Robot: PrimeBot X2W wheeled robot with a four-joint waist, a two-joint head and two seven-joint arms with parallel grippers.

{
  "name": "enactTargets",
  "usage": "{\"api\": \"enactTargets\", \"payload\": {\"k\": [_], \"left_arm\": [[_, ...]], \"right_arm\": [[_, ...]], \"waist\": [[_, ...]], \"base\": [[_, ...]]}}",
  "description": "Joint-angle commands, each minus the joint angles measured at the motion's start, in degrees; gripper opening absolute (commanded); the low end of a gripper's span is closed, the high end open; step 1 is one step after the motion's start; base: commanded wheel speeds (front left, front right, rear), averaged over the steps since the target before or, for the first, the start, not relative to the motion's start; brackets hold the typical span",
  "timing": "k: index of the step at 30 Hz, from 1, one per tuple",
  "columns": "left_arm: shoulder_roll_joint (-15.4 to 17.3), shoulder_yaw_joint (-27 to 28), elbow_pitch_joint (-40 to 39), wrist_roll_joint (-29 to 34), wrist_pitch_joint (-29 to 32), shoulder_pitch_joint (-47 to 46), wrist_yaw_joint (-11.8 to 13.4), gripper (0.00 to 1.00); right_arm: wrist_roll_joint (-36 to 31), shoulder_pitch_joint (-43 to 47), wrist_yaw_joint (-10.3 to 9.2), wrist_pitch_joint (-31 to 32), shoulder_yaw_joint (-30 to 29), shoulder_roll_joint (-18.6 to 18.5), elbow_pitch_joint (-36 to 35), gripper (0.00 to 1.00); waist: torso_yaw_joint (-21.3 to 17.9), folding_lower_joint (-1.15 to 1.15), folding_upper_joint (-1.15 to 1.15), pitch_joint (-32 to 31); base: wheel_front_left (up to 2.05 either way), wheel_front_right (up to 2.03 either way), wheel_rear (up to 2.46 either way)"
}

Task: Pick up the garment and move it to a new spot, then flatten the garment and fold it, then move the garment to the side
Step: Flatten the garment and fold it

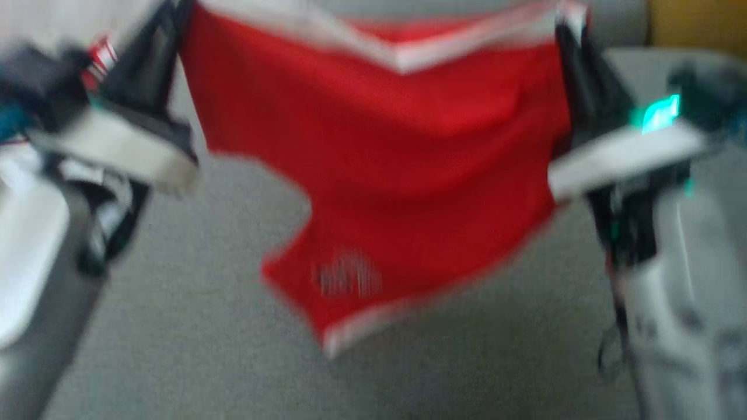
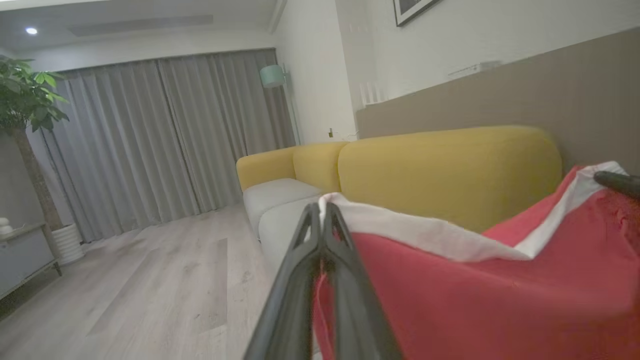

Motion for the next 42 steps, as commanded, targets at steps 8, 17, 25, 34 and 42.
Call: {"api": "enactTargets", "payload": {"k": [8, 17, 25, 34, 42], "left_arm": [[-1.83, 7.13, 14.05, 3.44, -11.58, -32.22, -3.87, 0.0], [-7.21, 5.79, 23.83, 4.01, -22.55, -32.94, -4.47, 0.0], [-9.87, 5.16, 26.3, 3.52, -27.22, -20.86, -4.34, 0.0], [-12.79, 9.87, 17.32, 7.38, -27.77, -2.39, -4.04, 0.0], [-18.23, 13.87, 7.39, 10.14, -27.78, 18.85, -3.32, 0.0]], "right_arm": [[-7.37, -36.77, -0.04, -15.51, -2.49, -0.15, 17.22, 0.0], [-9.62, -42.28, -0.04, -23.73, 0.5, -0.09, 32.22, 0.0], [-6.95, -34.14, -0.04, -24.33, 3.58, -0.08, 34.59, 0.0], [-2.33, -19.43, -0.04, -24.34, 3.95, -0.08, 28.24, 0.0], [2.99, -0.29, -0.04, -24.35, 4.12, -0.07, 20.4, 0.0]], "waist": [[-0.63, -0.01, 0.0, 18.51], [0.58, -0.01, 0.0, 27.26], [0.07, -0.01, 0.0, 30.84], [-0.56, -0.01, 0.0, 22.78], [0.46, -0.01, 0.0, 9.42]], "base": [[0.0, 0.0, 0.0], [0.0, 0.0, 0.0], [0.0, 0.0, 0.0], [0.0, 0.0, 0.0], [0.0, 0.0, 0.0]]}}
